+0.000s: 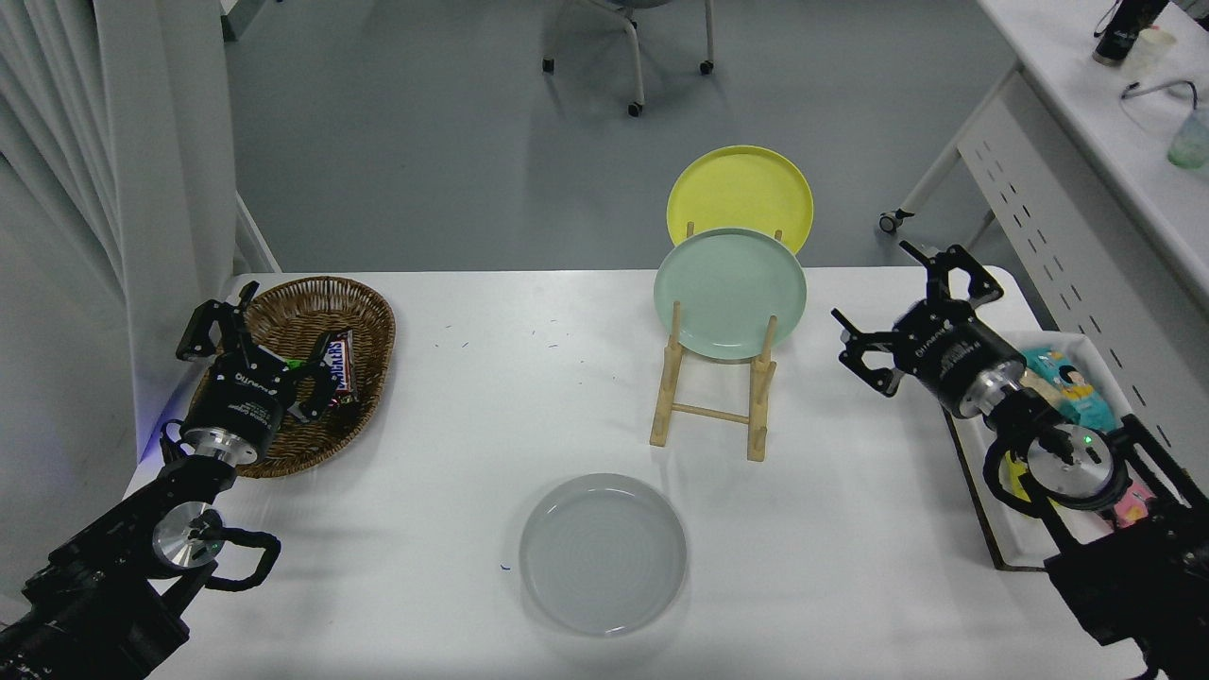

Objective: Place the plate on the table

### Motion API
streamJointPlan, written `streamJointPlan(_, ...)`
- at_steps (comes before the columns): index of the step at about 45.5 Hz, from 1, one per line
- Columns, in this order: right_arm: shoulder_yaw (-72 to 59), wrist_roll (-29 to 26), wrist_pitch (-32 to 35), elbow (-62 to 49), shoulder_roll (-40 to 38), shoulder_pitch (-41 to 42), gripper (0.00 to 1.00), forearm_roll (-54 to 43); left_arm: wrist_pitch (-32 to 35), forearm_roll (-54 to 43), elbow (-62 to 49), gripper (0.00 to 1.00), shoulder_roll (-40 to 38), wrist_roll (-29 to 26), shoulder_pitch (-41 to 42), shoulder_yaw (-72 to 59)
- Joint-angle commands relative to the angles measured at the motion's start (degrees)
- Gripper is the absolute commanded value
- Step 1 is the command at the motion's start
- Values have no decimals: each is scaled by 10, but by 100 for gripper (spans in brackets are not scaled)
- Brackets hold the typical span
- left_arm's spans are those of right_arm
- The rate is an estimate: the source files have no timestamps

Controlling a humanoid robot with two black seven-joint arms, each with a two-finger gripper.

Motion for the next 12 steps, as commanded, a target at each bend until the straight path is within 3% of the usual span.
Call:
streamJointPlan(1,23,0,11,-16,7,-7,100,7,0,0,0,98,0,0,0,0)
streamJointPlan(12,5,0,11,-14,8,-6,100,7,0,0,0,98,0,0,0,0)
